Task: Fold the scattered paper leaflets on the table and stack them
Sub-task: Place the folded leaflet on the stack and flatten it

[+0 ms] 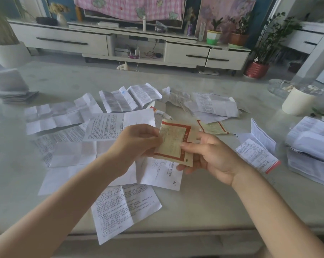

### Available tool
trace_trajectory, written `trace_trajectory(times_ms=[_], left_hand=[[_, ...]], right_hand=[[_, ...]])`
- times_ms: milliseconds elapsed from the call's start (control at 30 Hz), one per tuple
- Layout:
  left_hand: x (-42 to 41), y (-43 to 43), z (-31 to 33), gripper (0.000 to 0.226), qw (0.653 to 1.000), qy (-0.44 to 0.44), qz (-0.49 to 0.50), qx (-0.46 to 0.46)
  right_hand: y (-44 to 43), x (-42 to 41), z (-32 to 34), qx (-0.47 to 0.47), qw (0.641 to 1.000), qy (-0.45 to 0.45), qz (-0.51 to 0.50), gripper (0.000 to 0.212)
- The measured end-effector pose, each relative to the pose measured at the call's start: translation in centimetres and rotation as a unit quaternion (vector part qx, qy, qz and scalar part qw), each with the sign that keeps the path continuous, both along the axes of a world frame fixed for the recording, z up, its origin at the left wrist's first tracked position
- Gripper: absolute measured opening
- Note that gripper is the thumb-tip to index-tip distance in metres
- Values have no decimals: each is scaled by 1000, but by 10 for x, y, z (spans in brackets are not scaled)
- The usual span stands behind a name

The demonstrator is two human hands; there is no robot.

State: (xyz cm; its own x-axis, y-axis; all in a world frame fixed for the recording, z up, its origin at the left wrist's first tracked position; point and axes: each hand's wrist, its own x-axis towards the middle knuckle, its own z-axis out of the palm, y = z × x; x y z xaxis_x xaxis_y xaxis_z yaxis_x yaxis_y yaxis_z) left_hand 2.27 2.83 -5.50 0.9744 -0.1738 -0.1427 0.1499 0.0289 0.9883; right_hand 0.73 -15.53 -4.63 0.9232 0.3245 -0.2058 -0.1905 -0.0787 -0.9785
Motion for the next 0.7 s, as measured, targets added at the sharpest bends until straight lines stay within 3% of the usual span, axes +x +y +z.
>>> trace_trajectory(times_ms=[133, 300, 400, 567, 700], left_hand=[[-2, 0, 2, 25, 1000, -22, 0, 7], [-6, -8, 6, 14, 986, 86, -30, -140], [-9, -9, -1, 21, 996, 45, -59, -43], [-8, -9, -4, 12, 999, -26, 6, 25], [-12, -13, -1, 11, 996, -70, 18, 53]], right_hand=[[-3, 1, 2, 22, 1000, -15, 7, 32], [-2, 0, -5, -40, 991, -121, -45, 49], [0, -2, -9, -103, 977, -183, -48, 56], [-10, -6, -1, -25, 996, -82, -22, 33], [-5, -9, -6, -110, 980, -150, -70, 9]])
